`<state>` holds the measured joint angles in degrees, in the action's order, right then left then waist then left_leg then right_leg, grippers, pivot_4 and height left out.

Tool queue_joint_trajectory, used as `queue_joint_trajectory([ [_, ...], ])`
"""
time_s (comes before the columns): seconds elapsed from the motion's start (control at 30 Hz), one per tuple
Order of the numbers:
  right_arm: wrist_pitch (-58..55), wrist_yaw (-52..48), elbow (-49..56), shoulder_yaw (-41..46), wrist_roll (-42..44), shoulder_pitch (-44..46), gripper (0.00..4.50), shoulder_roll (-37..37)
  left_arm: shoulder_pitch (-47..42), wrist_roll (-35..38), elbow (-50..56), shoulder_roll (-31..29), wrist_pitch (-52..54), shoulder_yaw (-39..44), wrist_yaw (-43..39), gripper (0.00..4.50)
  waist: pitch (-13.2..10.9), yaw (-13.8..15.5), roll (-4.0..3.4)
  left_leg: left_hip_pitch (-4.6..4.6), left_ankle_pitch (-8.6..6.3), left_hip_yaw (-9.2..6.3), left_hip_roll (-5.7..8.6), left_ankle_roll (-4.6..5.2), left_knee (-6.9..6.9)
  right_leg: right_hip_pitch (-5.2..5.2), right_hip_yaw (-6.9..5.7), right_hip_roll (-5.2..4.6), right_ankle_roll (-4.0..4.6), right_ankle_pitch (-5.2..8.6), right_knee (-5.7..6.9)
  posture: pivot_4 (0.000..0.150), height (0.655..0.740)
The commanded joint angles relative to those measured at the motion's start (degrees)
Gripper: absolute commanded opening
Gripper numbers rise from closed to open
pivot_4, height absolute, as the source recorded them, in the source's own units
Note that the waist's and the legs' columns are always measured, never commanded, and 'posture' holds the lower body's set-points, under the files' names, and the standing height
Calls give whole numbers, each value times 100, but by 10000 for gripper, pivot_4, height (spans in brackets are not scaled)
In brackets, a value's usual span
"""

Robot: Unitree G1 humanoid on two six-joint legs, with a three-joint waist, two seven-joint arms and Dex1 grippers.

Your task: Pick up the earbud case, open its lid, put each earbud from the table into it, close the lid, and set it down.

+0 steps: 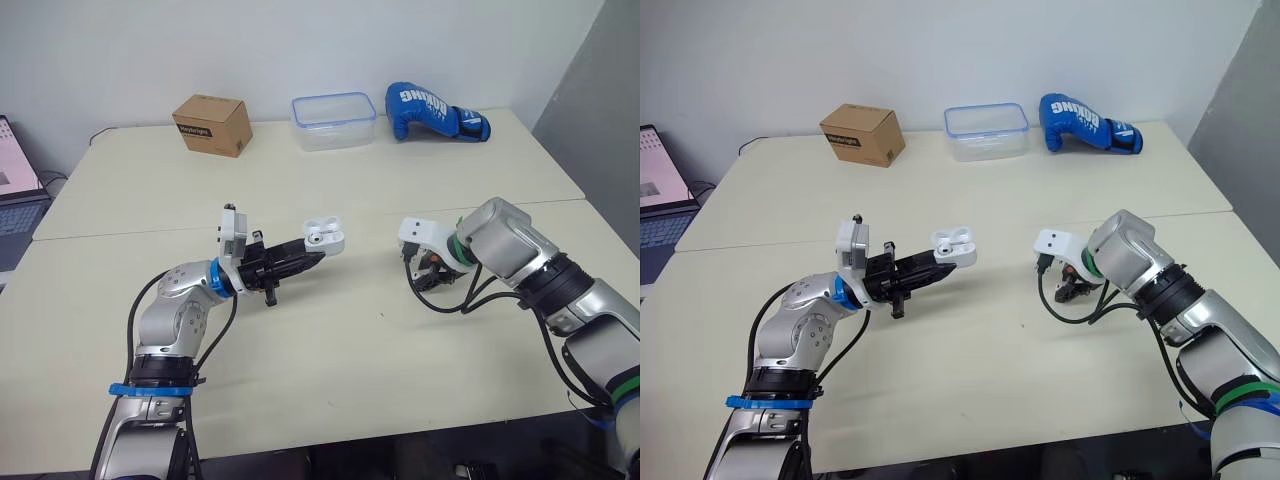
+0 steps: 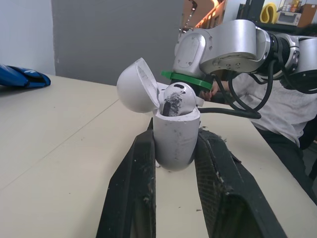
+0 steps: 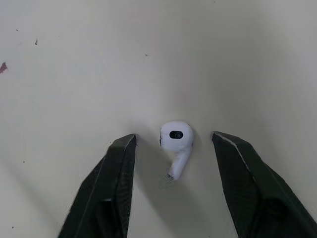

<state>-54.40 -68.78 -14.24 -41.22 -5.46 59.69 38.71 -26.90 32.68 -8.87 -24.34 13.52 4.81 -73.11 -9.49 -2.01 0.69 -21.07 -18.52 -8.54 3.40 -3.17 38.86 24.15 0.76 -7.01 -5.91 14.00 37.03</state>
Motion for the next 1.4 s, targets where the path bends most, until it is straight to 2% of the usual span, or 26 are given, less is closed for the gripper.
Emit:
queue_joint_trajectory([
  [0.03,31,-41,51,105,-61,8,13376,-8,-8,110,185,-37,-38,80,17,7224,0,0,0,0,0,0,0,0,0,0,0,0,0,0,0,1500,7307],
  [0.23,59,-55,90,85,-97,-26,13376,-7,-11,110,191,-40,-42,89,28,7224,0,0,0,0,0,-1,0,0,0,0,0,0,0,0,0,1500,7307],
  [0.37,93,-52,115,93,-116,-41,4303,0,-23,104,171,-44,-48,91,28,7224,0,0,0,0,0,0,0,0,0,0,0,0,0,0,0,1500,7307],
  [0.4,91,-63,129,90,-116,-45,3864,7,-25,105,172,-45,-46,90,27,7224,0,0,0,0,0,-1,0,0,0,0,0,0,0,0,0,1500,7307],
  [0.53,384,-245,326,80,-132,-60,3865,181,-25,104,174,-50,-50,89,19,7224,0,1,0,0,0,0,0,0,0,0,0,0,0,0,0,1500,7307],
  [0.83,2191,-1538,1542,-105,-457,-537,3865,1452,-24,115,189,-88,-47,88,-4,7224,0,14,0,-4,0,1,0,0,-1,-1,-4,0,-1,0,-4,1500,7307],
  [1.3,2706,-1694,1650,137,-1069,-1146,3865,1326,13,108,221,-94,-59,80,3,7224,1,17,2,3,0,3,-1,0,1,-7,-1,0,0,0,-3,1500,7307],
  [1.4,2722,-1721,1657,185,-1156,-1176,14256,1298,23,108,232,-98,-56,79,5,7224,1,16,2,4,0,3,-1,0,1,-7,-1,1,-1,0,-2,1500,7307],
])
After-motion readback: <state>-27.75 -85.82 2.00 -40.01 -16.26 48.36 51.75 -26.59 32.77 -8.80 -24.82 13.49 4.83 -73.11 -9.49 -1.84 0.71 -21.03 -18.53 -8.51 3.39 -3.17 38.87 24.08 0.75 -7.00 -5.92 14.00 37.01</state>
